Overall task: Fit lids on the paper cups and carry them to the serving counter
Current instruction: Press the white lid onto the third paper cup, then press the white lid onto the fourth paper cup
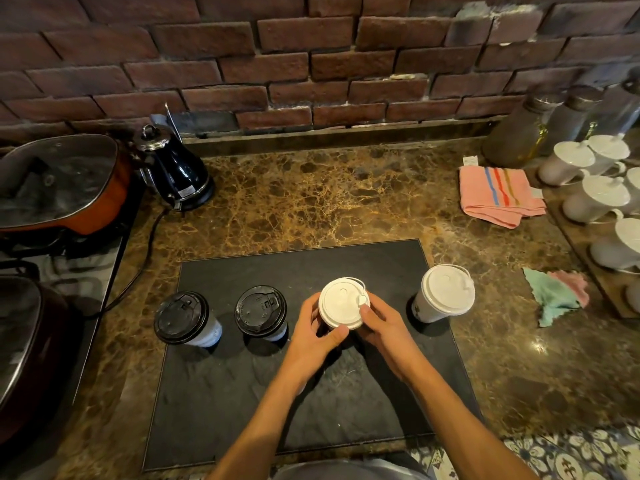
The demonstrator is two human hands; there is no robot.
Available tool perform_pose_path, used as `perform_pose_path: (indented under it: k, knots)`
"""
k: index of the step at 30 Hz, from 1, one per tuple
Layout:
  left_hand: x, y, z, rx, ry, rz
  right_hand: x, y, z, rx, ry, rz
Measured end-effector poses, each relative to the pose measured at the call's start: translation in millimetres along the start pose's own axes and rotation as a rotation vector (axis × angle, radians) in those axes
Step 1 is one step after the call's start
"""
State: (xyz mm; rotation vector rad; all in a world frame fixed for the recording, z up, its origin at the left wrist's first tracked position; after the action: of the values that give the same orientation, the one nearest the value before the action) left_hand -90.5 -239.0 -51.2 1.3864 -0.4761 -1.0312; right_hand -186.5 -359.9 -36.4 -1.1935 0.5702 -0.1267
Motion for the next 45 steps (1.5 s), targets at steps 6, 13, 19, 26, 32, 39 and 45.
perform_pose_path:
  k: [6,13,19,26,32,39,45]
  knots:
    - [-4,-5,3,-0.051,0.048,-0.017,-3,-1,1,-0.083,0.024,0.052]
    - [-12,-14,3,-0.06,0.191,-0.09,-6,-8,-6,-0.199,0.018,0.046]
    - [-43,-40,12,0.127,0.412,-0.253,-21,-7,-26,-0.333,0.006,0.07]
    - [-41,-16,78,0.736,0.237,-0.188,-73,11,-92,-0.461,0.089,0.129]
    - [-3,33,140,1.269,0.178,0.02,-98,14,-168,-0.946,0.297,0.136]
    - [30,52,191,1.399,0.217,0.15,-61,-2,-199,-1.285,0.249,0.005]
    - [70,51,222,1.438,0.163,0.126,-24,-1,-195,-0.986,0.11,-0.013]
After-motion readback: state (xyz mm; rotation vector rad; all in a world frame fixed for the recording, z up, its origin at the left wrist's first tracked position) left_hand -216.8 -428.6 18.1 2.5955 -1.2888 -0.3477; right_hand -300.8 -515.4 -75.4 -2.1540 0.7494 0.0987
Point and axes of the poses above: each hand's wrist, its own x-axis towards the middle knuckle, its own z-axis out of the palm, y = z × x, the point moved 7 cm from there along x, towards the middle knuckle, and after that the axes turned 9 degrees about -y, right-handed, at the moved point
